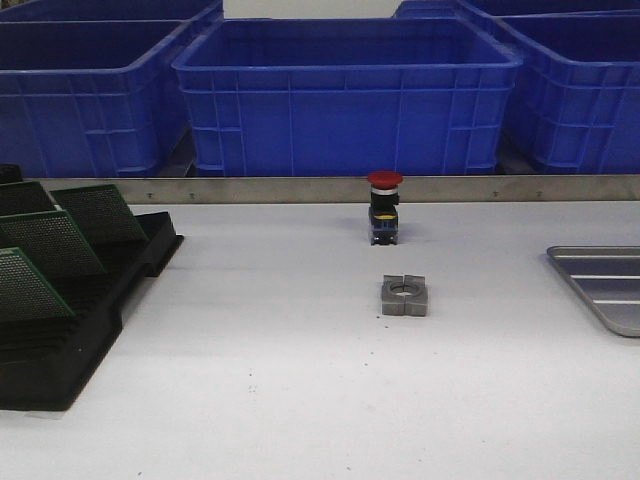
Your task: Place circuit board on tray
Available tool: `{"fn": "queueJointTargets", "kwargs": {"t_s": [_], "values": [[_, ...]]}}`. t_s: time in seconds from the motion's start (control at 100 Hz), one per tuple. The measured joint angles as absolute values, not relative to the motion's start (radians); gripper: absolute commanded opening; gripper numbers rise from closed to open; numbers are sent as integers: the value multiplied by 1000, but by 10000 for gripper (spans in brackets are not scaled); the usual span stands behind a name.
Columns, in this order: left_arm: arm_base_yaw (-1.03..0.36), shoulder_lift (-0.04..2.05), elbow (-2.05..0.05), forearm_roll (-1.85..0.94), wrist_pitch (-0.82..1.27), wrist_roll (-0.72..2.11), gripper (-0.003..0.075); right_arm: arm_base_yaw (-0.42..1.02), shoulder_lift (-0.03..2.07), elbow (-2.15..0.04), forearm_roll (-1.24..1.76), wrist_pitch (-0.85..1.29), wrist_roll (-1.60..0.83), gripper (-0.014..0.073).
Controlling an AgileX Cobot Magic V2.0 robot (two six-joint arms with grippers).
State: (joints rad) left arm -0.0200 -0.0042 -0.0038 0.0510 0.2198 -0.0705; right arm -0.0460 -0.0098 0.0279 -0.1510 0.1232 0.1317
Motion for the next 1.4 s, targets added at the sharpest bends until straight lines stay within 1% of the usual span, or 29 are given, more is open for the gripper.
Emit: {"fn": "queueJointTargets", "kwargs": {"t_s": [0.44, 0.76, 0.92, 1.02, 1.15, 1.4], "values": [[-20, -4, -4, 53, 207, -70, -17, -46, -10, 28, -151, 123, 132, -62], [-20, -4, -4, 53, 33, -70, -18, -46, -10, 28, -151, 123, 132, -62], [-20, -4, -6, 23, 9, -70, -18, -46, -10, 28, -151, 123, 132, -62], [-20, -4, -37, 0, 87, -70, -18, -46, -10, 28, -151, 123, 132, -62], [-20, 38, -166, -5, 235, -70, -18, -46, -10, 28, -151, 123, 132, -62], [-20, 292, -415, -14, 491, -70, -16, -46, -10, 28, -151, 123, 132, -62]]}}
